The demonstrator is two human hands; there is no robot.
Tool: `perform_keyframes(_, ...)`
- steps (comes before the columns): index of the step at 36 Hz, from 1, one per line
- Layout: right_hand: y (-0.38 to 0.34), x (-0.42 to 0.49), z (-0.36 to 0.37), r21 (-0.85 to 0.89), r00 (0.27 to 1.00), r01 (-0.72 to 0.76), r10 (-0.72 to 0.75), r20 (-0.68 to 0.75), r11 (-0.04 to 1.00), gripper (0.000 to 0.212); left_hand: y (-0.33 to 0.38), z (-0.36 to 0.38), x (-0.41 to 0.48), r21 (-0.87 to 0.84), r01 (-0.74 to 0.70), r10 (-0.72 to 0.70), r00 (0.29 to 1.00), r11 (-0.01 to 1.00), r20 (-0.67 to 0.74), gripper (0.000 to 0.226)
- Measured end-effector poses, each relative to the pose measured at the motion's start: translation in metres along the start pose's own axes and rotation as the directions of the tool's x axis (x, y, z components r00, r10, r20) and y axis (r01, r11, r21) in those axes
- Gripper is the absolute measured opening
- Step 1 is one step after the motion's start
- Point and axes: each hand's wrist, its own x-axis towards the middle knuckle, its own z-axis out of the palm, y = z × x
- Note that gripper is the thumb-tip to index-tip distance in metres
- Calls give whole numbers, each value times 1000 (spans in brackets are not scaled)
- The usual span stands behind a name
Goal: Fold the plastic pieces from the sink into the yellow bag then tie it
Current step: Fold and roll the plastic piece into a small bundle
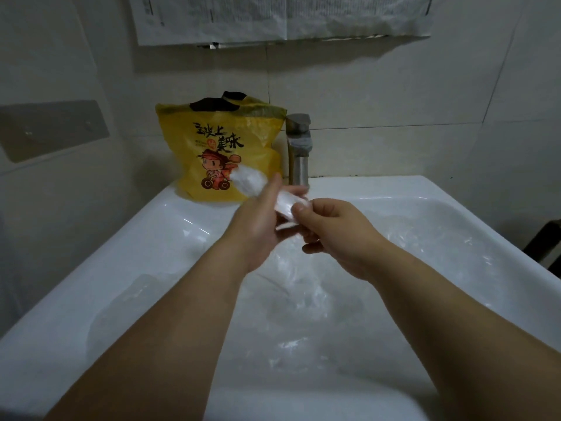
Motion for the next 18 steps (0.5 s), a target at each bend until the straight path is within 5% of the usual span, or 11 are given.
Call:
perform_keyframes(8,-4,-2,-11,77,994,-108,106,32,991,21,3,-18,4,41,-97,105,945,994,-309,17)
perform_keyframes(18,-7,-1,-22,143,985,-169,173,-14,975,16,-1,-20,6,53,-142,149,977,988,-154,10)
